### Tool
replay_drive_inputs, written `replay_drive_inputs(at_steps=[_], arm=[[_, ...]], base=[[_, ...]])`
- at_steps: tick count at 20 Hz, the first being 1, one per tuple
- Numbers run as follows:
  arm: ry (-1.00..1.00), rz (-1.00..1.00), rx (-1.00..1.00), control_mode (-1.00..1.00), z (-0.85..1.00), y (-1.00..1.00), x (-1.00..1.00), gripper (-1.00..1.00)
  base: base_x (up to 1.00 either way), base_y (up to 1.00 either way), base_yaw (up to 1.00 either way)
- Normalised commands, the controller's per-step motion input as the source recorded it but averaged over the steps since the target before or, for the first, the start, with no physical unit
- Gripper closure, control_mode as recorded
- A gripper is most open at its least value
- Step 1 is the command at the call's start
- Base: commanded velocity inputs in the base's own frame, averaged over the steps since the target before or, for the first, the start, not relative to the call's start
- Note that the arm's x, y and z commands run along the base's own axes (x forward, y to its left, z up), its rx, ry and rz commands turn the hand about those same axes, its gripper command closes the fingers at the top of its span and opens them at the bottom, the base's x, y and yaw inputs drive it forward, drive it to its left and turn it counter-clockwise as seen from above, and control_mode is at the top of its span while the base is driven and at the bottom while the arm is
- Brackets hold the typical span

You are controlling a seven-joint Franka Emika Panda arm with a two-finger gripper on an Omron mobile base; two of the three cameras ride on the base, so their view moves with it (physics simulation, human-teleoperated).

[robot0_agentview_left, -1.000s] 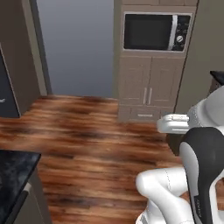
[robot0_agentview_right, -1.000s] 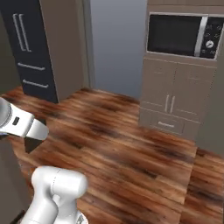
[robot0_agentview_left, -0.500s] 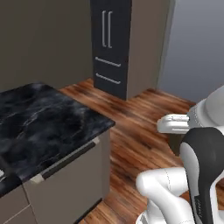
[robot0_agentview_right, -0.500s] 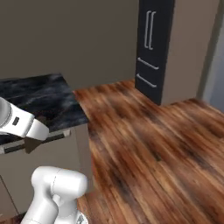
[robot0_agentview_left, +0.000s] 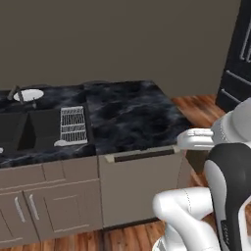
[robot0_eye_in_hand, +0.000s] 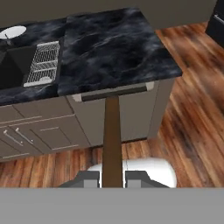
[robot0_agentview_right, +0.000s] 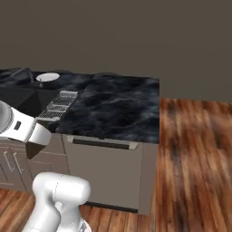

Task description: Start the toaster. Once the lever pops up, take the bread to the plate on the dining counter.

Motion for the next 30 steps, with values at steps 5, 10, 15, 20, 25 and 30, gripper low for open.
replay_drive_inputs(at_steps=[5,10,15,20,25,30], arm=[[0.00,0.00,0.00,1.00,0.00,0.00,0.00,1.00],[0.00,0.00,0.00,1.00,0.00,0.00,0.00,1.00],[0.00,0.00,0.00,1.00,0.00,0.00,0.00,1.00],[0.00,0.00,0.00,1.00,0.00,0.00,0.00,1.00],[0.00,0.00,0.00,1.00,0.00,0.00,0.00,1.00],[0.00,0.00,0.00,1.00,0.00,0.00,0.00,1.00]], base=[[0.01,-0.29,0.44],[0.02,-0.87,0.20],[0.09,-1.00,0.04],[0.25,-1.00,0.00],[0.46,-1.00,0.00],[0.74,-1.00,0.00]])
